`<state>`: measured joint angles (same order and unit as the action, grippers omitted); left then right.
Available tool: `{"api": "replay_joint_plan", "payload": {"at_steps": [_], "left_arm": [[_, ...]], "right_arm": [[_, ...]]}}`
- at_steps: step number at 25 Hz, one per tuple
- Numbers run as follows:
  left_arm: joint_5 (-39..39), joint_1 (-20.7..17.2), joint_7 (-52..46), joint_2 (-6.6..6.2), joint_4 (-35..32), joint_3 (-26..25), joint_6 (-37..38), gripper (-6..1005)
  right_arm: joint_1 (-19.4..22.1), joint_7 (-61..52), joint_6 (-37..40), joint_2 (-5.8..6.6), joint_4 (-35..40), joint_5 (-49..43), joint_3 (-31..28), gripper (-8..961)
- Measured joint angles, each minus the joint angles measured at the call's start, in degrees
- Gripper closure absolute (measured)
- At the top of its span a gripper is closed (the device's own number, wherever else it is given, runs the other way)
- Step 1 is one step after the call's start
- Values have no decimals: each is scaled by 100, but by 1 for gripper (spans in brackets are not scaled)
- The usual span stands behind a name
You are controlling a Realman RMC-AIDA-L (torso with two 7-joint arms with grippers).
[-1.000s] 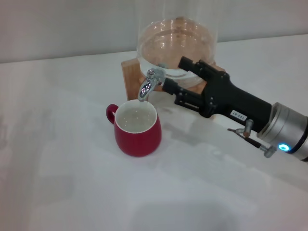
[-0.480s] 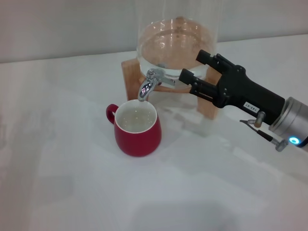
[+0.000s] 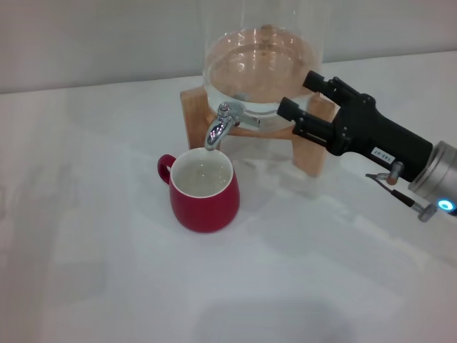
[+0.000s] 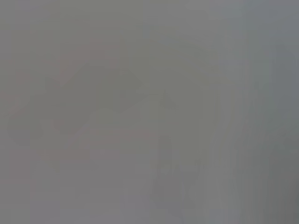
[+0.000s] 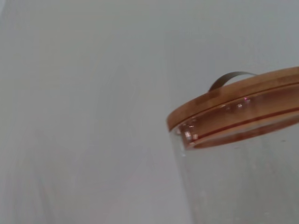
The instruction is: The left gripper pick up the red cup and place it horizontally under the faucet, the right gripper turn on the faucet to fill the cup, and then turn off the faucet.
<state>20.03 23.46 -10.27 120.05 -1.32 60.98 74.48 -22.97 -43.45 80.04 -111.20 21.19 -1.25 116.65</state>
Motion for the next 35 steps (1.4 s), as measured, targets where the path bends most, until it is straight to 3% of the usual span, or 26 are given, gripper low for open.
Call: {"api": "replay_joint_plan", "payload": {"at_steps": [18, 26, 35], "left_arm": [[-397, -22, 29, -8, -17, -24, -10, 484], [-805, -84, 36, -8, -51, -25, -3, 484], [-1770, -120, 12, -9, -50, -25, 3, 484]], "right_arm": [[126, -45, -56, 159, -61, -34, -663, 83], [129, 8, -301, 123, -125, -34, -1281, 83], [232, 96, -577, 30, -194, -31, -2145, 83]]}}
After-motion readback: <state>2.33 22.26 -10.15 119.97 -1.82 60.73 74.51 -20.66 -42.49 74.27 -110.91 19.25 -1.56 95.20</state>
